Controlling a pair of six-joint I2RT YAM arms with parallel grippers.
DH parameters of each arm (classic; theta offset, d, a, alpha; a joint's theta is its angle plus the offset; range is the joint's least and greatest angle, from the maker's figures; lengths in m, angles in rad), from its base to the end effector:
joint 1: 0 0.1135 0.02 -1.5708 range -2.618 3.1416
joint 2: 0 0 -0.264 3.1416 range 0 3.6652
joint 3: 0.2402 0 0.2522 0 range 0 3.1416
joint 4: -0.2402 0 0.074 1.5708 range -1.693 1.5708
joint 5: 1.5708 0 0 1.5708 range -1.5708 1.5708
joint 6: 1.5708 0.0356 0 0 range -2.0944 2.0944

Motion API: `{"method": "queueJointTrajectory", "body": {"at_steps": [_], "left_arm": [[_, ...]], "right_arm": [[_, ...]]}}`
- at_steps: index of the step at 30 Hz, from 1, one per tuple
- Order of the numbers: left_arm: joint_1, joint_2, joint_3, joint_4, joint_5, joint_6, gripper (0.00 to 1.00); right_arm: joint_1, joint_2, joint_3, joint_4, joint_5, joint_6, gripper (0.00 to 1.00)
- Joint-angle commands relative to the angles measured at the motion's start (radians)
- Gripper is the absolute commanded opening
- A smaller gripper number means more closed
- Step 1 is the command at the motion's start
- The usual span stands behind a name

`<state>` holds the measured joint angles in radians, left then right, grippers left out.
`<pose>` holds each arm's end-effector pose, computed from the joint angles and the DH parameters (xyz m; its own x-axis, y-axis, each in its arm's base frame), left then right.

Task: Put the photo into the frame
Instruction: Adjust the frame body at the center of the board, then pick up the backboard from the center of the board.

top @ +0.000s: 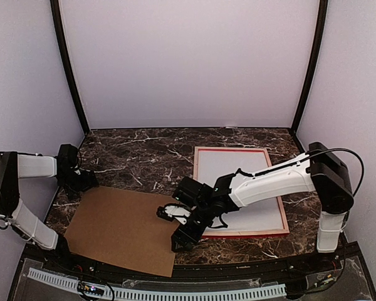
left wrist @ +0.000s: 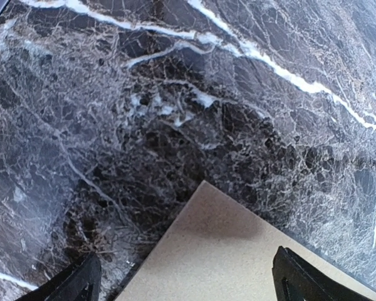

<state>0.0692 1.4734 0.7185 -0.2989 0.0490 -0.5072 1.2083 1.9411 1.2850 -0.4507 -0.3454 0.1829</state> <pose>0.2675 0.0168 0.1569 -0.7362 -0.5373 -0.4114 -0.4605 0.8432 -0.2773 0.1286 0.3730 0.1616 -0.4816 -0.7873 -0.3850 -0.8603 0.3409 0.3791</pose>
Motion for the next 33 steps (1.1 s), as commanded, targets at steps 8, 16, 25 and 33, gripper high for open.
{"method": "queueJointTrajectory", "body": {"at_steps": [8,16,25,33], "left_arm": [[0.004,0.034,-0.052,0.045,0.105,0.006,0.94],[0.005,0.065,-0.04,0.079,0.188,0.009,0.85],[-0.009,0.199,0.094,0.124,0.248,0.025,0.77],[-0.076,0.426,0.333,0.131,0.282,0.04,0.74]], "right_arm": [[0.007,0.11,0.059,0.001,0.025,0.022,0.79],[-0.026,0.158,0.1,0.018,0.014,0.05,0.79],[-0.103,0.181,0.149,0.032,-0.008,0.076,0.79],[-0.151,0.228,0.211,0.023,-0.018,0.087,0.79]]}}
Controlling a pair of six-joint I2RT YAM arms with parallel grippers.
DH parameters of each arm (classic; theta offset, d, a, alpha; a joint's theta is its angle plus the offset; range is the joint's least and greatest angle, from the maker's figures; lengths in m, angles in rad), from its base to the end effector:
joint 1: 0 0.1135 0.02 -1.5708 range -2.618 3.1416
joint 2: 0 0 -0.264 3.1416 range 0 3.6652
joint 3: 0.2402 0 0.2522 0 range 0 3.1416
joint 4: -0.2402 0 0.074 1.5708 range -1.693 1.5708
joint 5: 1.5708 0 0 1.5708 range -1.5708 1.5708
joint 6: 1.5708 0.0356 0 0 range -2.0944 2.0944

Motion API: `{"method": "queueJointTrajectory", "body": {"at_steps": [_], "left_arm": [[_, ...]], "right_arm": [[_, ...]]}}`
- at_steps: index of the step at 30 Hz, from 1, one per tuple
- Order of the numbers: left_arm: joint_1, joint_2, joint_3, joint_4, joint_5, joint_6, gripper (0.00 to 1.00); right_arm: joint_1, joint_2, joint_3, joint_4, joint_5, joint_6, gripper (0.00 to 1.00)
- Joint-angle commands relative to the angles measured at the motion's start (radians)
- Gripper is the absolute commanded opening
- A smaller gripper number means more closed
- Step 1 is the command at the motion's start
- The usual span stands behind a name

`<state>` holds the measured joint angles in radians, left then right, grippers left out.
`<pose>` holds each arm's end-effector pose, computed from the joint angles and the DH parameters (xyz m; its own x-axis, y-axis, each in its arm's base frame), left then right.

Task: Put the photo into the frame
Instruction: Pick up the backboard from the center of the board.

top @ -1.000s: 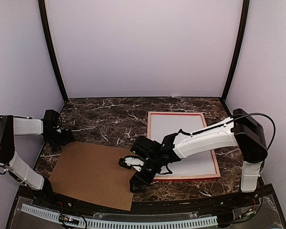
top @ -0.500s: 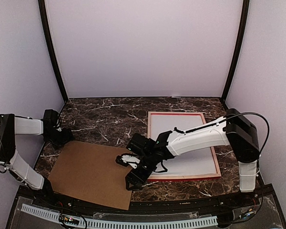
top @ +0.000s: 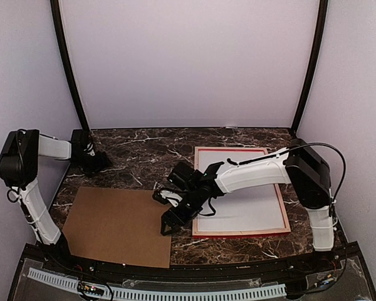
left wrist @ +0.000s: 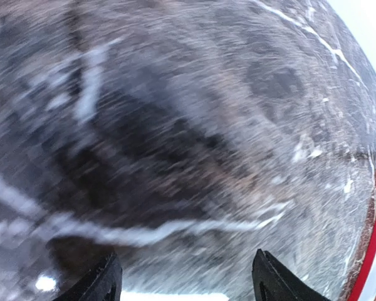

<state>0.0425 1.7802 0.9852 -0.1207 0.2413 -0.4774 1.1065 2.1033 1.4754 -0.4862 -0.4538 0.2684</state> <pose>0.3554 0.0066 0.1528 -0.7516 -0.4785 -0.4541 -0.2715 0.8517 -0.4482 0.1805 0.3953 0.1505 -0.6236 -0.7129 -0.3209 -0.7518 0.4342 0.4963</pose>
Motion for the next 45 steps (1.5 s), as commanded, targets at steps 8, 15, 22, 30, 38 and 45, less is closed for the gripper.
{"method": "queueJointTrajectory", "body": {"at_steps": [8,15,22,30,38,45], "left_arm": [[-0.09,0.179,0.253,-0.087,0.045,0.036,0.75],[-0.09,-0.013,0.22,-0.174,-0.108,0.072,0.83],[-0.086,-0.238,0.016,-0.289,-0.295,0.071,0.92],[0.035,-0.39,-0.264,-0.204,-0.211,-0.013,0.96],[0.111,-0.43,-0.358,-0.184,-0.259,-0.051,0.98],[0.126,-0.497,-0.348,-0.218,-0.344,-0.055,0.98]], "right_arm": [[-0.081,0.073,0.072,0.055,0.125,0.022,0.81],[-0.145,0.066,0.063,0.079,0.127,0.104,0.81],[-0.205,0.08,0.03,0.176,0.064,0.222,0.82],[-0.233,0.125,0.039,0.263,-0.023,0.331,0.84],[-0.238,0.15,-0.009,0.38,-0.109,0.446,0.84],[-0.238,0.159,-0.023,0.422,-0.135,0.486,0.84]]}}
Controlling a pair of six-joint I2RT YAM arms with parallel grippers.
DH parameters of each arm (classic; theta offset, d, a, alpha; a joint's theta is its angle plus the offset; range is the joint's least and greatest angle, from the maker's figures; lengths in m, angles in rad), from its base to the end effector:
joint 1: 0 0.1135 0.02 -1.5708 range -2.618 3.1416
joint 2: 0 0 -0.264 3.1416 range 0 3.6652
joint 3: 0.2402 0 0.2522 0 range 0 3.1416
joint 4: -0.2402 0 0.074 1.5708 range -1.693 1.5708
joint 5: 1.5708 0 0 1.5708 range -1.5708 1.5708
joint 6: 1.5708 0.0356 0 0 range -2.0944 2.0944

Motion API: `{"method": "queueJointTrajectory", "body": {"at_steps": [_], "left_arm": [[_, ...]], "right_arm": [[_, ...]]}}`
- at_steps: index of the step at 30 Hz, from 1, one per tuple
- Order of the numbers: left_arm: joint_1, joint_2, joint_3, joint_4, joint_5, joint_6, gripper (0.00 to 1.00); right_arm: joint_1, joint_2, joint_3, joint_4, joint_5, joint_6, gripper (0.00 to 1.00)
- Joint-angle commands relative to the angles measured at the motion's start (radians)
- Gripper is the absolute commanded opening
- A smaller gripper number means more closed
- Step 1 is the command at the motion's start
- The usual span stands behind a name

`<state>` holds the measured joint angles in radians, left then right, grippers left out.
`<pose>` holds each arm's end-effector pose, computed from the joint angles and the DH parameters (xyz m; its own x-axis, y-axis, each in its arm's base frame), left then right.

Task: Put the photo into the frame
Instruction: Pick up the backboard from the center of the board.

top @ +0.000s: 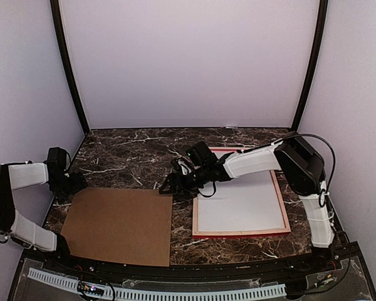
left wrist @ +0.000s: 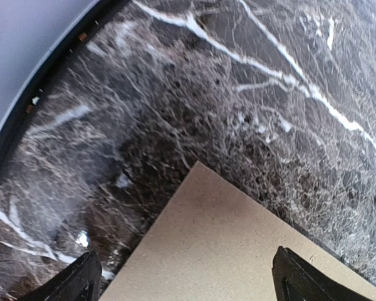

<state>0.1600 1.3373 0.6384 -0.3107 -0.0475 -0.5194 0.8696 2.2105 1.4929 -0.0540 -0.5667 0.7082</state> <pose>0.2400 0.0404 0.1659 -0.6342 -0.6046 -0.4820 -0.5747 0.7856 -0.2293 0.2926 0.3762 0.1369 -0.9225 -0.2419 -0.3009 -0.3856 0.5366 0.7506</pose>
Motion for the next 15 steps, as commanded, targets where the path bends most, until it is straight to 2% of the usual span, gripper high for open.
{"method": "queueJointTrajectory", "body": {"at_steps": [1,8,15], "left_arm": [[0.01,-0.061,0.001,-0.034,-0.062,-0.011,0.98],[0.028,0.005,-0.002,-0.024,-0.009,-0.004,0.98],[0.032,0.034,-0.005,0.004,0.043,0.002,0.92]], "right_arm": [[-0.001,0.053,-0.04,-0.008,-0.024,0.05,0.84],[-0.003,0.065,-0.049,0.049,-0.072,0.114,0.84],[-0.005,0.051,-0.068,0.104,-0.08,0.17,0.84]]}}
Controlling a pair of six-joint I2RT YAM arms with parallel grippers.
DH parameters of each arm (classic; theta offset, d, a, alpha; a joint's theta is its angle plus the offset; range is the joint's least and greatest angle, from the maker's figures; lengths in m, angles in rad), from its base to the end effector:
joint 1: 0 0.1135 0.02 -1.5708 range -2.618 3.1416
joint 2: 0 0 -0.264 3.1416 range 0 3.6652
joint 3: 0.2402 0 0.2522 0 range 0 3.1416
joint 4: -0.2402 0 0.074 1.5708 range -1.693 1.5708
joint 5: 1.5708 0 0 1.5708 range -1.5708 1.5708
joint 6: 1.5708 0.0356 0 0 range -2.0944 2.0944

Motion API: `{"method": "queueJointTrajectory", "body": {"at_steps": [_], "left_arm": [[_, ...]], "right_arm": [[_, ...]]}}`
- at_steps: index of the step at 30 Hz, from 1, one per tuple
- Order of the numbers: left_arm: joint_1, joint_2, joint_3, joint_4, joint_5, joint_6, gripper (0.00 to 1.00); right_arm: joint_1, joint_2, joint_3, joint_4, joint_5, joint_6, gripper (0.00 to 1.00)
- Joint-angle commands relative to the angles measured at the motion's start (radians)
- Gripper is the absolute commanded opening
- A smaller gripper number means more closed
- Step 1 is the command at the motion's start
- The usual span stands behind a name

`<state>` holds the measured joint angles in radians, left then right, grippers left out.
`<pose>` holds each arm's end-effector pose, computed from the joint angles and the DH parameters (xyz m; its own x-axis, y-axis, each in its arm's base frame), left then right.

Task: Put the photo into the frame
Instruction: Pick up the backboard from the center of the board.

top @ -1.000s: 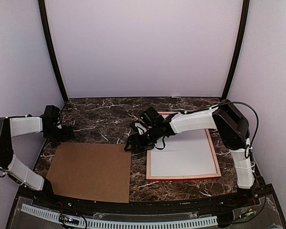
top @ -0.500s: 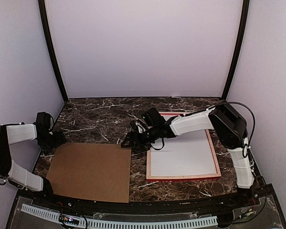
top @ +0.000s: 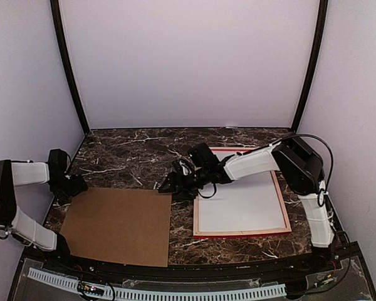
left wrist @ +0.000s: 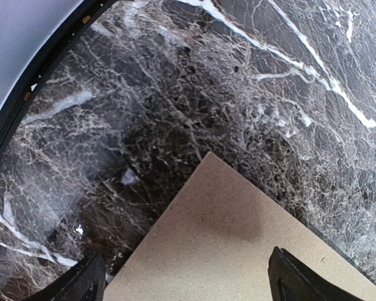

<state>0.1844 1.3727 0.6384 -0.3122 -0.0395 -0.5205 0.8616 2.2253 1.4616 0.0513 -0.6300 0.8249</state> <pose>0.2405 0.0463 0.1579 -0.6375 -0.6244 -0.4513 -0.5990 0.7701 -0.2193 0.2947 0.3756 0.1297 -0.9525 -0.1986 -0.2307 -0.3005 0.4918 0.8172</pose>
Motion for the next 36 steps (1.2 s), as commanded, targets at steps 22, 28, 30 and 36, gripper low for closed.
{"method": "queueJointTrajectory", "body": {"at_steps": [22,28,30,36], "left_arm": [[0.006,0.026,-0.173,0.199,0.321,-0.041,0.71],[0.005,0.05,-0.16,0.235,0.381,-0.042,0.68],[0.005,0.057,-0.153,0.245,0.393,-0.045,0.68],[-0.01,0.106,-0.092,0.256,0.41,-0.032,0.68]], "right_arm": [[-0.001,0.011,-0.117,0.335,-0.094,0.356,0.81],[-0.015,-0.006,-0.126,0.46,-0.123,0.435,0.77],[-0.024,-0.013,-0.118,0.462,-0.125,0.435,0.75],[-0.046,-0.02,-0.073,0.408,-0.124,0.391,0.74]]}}
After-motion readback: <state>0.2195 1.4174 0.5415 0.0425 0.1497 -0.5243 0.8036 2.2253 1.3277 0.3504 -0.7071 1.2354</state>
